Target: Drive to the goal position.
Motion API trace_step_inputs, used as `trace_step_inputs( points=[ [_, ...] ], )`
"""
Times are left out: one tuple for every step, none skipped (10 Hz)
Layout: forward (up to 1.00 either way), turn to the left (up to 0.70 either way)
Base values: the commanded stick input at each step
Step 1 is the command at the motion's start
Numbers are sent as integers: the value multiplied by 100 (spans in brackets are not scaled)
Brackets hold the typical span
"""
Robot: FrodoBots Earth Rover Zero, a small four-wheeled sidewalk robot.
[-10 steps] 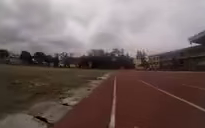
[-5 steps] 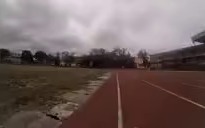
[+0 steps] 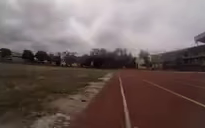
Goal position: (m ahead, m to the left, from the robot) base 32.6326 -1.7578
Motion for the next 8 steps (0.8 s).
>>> trace_step_inputs(
  points=[
    [100, 0],
    [100, -19],
    [100, -40],
    [100, -40],
    [100, -40],
    [100, -40],
    [100, -40],
    [100, -40]
  ],
)
